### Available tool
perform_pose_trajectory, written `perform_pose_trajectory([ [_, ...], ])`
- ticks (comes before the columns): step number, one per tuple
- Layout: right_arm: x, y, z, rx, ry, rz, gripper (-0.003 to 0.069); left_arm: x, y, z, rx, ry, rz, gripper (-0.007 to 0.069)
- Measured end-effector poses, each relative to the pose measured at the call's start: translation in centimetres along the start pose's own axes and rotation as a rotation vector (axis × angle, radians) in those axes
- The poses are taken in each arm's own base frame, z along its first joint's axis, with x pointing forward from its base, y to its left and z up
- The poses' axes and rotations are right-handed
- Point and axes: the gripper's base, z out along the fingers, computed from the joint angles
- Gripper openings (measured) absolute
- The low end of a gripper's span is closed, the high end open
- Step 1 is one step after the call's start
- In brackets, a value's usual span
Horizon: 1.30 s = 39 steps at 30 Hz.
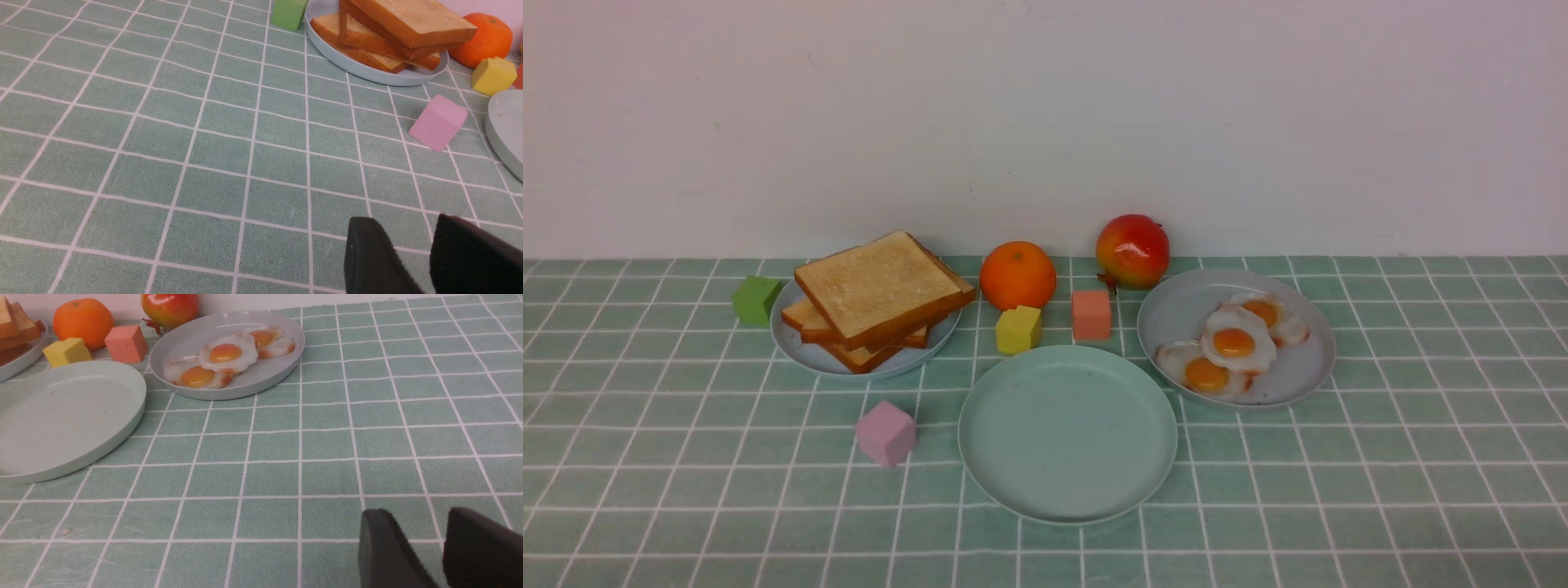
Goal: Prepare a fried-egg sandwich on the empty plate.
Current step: Use the left arm to grab a slice of bread
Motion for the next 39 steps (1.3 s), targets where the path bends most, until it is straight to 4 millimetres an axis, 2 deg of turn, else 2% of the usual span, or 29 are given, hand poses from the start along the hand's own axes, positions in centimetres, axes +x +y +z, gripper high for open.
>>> perform_pose_trajectory([
  [29,0.0,0.0,0.0,0.000,0.000,0.000,0.0241,-0.1,0.0,0.0,0.003,-0.015,-0.001,0.0238],
  [33,0.0,0.0,0.0,0.000,0.000,0.000,0.0241,-0.9,-0.3,-0.1,0.043,-0.102,-0.111,0.0238],
  [36,0.0,0.0,0.0,0.000,0.000,0.000,0.0241,-2.3,-0.6,-0.3,0.118,-0.239,-0.368,0.0238],
  [37,0.0,0.0,0.0,0.000,0.000,0.000,0.0241,-2.3,-0.7,-0.3,0.120,-0.238,-0.376,0.0238],
  [38,0.0,0.0,0.0,0.000,0.000,0.000,0.0241,-3.0,-0.6,-0.5,0.151,-0.318,-0.486,0.0238],
  [39,0.0,0.0,0.0,0.000,0.000,0.000,0.0241,-3.4,-0.6,-0.7,0.162,-0.353,-0.524,0.0238],
])
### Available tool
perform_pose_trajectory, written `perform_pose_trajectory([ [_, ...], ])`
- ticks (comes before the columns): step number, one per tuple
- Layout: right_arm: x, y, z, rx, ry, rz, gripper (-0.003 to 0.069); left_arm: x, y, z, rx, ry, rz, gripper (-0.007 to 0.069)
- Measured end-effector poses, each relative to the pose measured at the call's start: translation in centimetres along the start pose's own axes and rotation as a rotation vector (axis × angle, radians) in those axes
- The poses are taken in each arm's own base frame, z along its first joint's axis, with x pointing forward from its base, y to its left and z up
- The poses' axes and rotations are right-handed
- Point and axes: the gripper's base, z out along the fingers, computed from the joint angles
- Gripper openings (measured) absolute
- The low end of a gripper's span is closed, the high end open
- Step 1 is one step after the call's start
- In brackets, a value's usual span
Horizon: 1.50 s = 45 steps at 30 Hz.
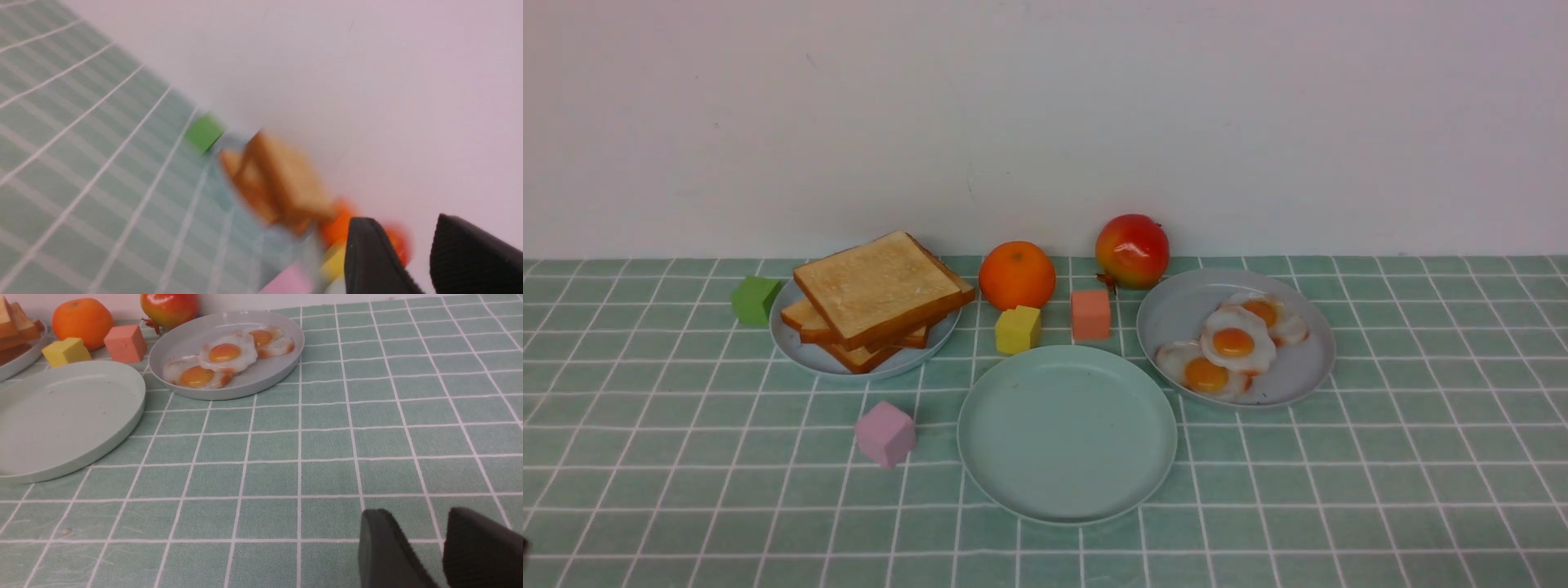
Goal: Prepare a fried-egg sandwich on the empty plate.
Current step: Use the left arm to grab a slice of bread
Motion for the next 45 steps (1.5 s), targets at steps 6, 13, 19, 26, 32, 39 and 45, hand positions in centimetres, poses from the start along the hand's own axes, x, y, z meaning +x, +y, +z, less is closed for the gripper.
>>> perform_pose_trajectory([
  [6,0.0,0.0,0.0,0.002,0.000,-0.005,0.0241,-1.7,-1.1,-0.2,0.062,-0.102,-0.279,0.0238],
  [13,-0.4,0.3,0.1,-0.041,-0.064,0.167,0.0241,-5.0,-6.1,0.8,-0.039,0.181,0.096,0.0238],
  [19,-2.3,0.4,-0.3,-0.101,-0.267,0.386,0.0241,-5.7,-8.2,4.0,-0.180,0.616,0.308,0.0238],
  [26,-4.5,1.0,-1.3,-0.153,-0.246,0.484,0.0202,-5.1,-10.4,10.6,-0.162,0.923,0.434,0.0238],
  [32,-12.4,3.6,-3.6,-0.193,0.164,0.222,0.0038,-3.4,-12.3,15.2,-0.016,0.976,0.596,0.0184],
  [39,-18.9,4.8,-2.5,-0.242,0.377,-0.011,0.0000,-0.2,-15.1,18.5,0.093,1.103,0.797,-0.0013],
  [45,-21.7,6.2,-0.8,-0.341,0.421,-0.097,0.0000,3.1,-17.4,24.2,0.112,1.197,1.022,-0.0013],
])
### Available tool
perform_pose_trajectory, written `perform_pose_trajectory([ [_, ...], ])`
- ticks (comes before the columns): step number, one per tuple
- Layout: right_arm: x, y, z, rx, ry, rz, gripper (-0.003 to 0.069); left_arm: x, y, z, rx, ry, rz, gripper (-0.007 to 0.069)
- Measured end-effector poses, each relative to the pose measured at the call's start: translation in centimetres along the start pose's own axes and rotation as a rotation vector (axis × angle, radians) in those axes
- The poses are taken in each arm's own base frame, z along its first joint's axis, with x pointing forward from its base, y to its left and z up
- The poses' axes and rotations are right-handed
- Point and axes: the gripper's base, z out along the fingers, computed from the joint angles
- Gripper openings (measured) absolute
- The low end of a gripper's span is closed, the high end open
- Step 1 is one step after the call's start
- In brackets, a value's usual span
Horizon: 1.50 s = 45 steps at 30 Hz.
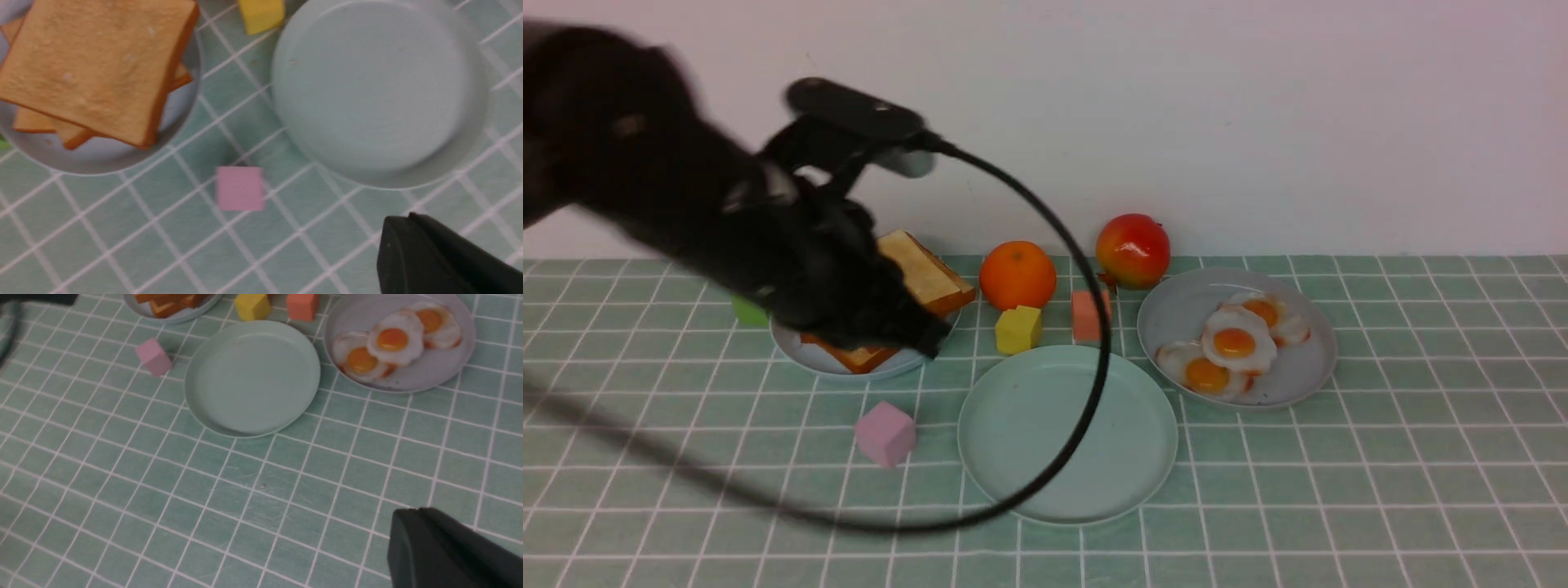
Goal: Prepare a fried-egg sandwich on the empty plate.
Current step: Use the left arm to grab a slice of bread
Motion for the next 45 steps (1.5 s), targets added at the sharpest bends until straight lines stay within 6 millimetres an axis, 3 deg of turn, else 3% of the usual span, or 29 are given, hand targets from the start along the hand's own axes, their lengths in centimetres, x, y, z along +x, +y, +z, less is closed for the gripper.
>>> perform_pose_trajectory([
  [1,0.0,0.1,0.0,-0.004,0.002,-0.005,0.0000,-0.2,0.1,0.2,-0.003,0.002,0.005,-0.0013],
  [6,0.1,0.8,0.3,-0.057,0.027,-0.080,0.0003,-2.2,4.0,5.6,-0.051,0.167,-0.015,-0.0013],
  [11,0.2,1.2,0.3,-0.080,0.033,-0.111,0.0006,-3.0,7.0,8.3,-0.070,0.185,-0.017,-0.0002],
  [13,0.2,1.2,0.3,-0.084,0.034,-0.115,0.0007,-3.2,7.8,9.3,-0.074,0.186,0.034,0.0036],
  [21,0.2,1.3,0.3,-0.087,0.034,-0.119,0.0006,-3.8,8.8,13.0,-0.138,0.096,0.176,0.0355],
  [24,0.2,1.3,0.3,-0.087,0.035,-0.119,0.0006,-3.6,9.0,14.6,-0.149,0.098,0.194,0.0409],
  [29,0.2,1.3,0.3,-0.088,0.036,-0.119,0.0011,-2.9,9.0,16.4,-0.138,0.134,0.198,0.0424],
  [35,0.2,1.3,0.3,-0.088,0.036,-0.119,0.0014,-2.9,9.1,16.9,-0.141,0.137,0.203,0.0424],
  [37,0.2,1.3,0.3,-0.088,0.036,-0.119,0.0015,-2.9,9.1,16.9,-0.144,0.138,0.207,0.0390],
  [41,0.2,1.3,0.3,-0.088,0.037,-0.119,0.0018,-2.9,9.1,16.9,-0.144,0.142,0.212,0.0250],
  [42,0.2,1.3,0.3,-0.088,0.037,-0.120,0.0020,-3.0,9.0,16.8,-0.143,0.145,0.213,0.0178],
  [45,0.2,1.3,0.3,-0.088,0.038,-0.120,0.0022,-3.2,9.0,16.5,-0.145,0.142,0.217,0.0061],
])
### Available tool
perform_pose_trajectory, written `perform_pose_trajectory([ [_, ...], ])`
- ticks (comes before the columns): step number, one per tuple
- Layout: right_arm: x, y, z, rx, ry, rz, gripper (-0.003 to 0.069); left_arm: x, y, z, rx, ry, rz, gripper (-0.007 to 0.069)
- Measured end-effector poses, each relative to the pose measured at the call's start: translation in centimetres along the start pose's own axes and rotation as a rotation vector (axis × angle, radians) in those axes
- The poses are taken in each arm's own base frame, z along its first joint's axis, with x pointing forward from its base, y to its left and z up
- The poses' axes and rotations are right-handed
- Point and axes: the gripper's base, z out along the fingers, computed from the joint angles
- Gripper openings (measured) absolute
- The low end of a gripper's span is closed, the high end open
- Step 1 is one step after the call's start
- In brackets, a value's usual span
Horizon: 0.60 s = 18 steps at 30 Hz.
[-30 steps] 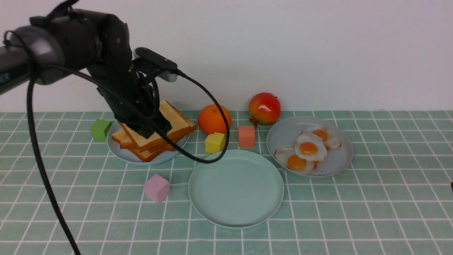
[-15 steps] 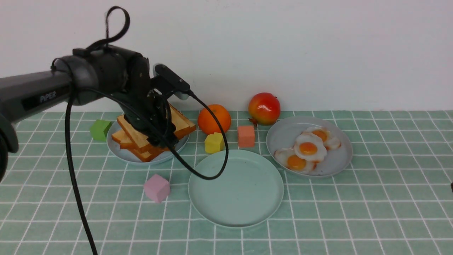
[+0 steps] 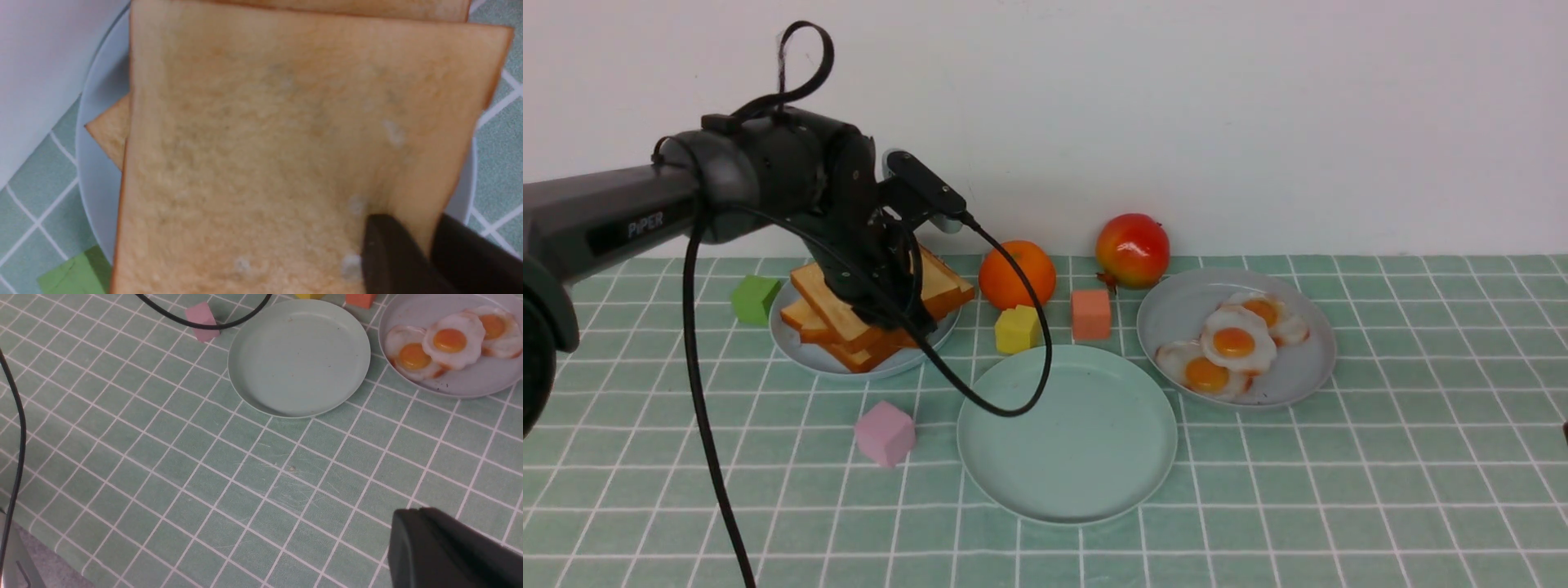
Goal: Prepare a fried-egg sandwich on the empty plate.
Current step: Use the left arm to grab a slice of bread, then use the left arm to put a slice of bread into the empty plate in the middle
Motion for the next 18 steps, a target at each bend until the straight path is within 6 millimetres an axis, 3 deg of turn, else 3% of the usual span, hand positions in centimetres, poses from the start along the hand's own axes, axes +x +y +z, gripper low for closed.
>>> perform_pose_trajectory([
  [3,0.0,0.0,0.0,0.000,0.001,0.000,0.0023,-0.1,0.2,-0.9,-0.006,-0.008,-0.002,0.0032],
  [10,0.1,0.0,0.0,0.000,0.004,-0.001,0.0029,-1.1,0.2,-5.9,-0.032,-0.074,-0.004,0.0033],
  [13,0.2,0.1,-0.3,0.005,-0.002,-0.007,0.0032,-2.5,-2.6,-9.1,-0.009,-0.121,0.014,0.0033],
  [15,0.4,0.2,-0.7,0.008,-0.011,-0.013,0.0032,-3.6,-6.1,-10.6,0.034,-0.153,0.059,0.0033],
  [16,0.4,0.2,-0.8,0.009,-0.016,-0.015,0.0032,-4.0,-8.0,-10.7,0.059,-0.159,0.091,0.0033],
  [17,0.5,0.3,-1.0,0.009,-0.018,-0.016,0.0032,-3.9,-8.0,-10.7,0.061,-0.157,0.089,0.0033],
  [18,0.7,0.4,-1.4,0.013,-0.030,-0.023,0.0032,-4.2,-10.8,-10.5,0.100,-0.152,0.138,0.0033],
])
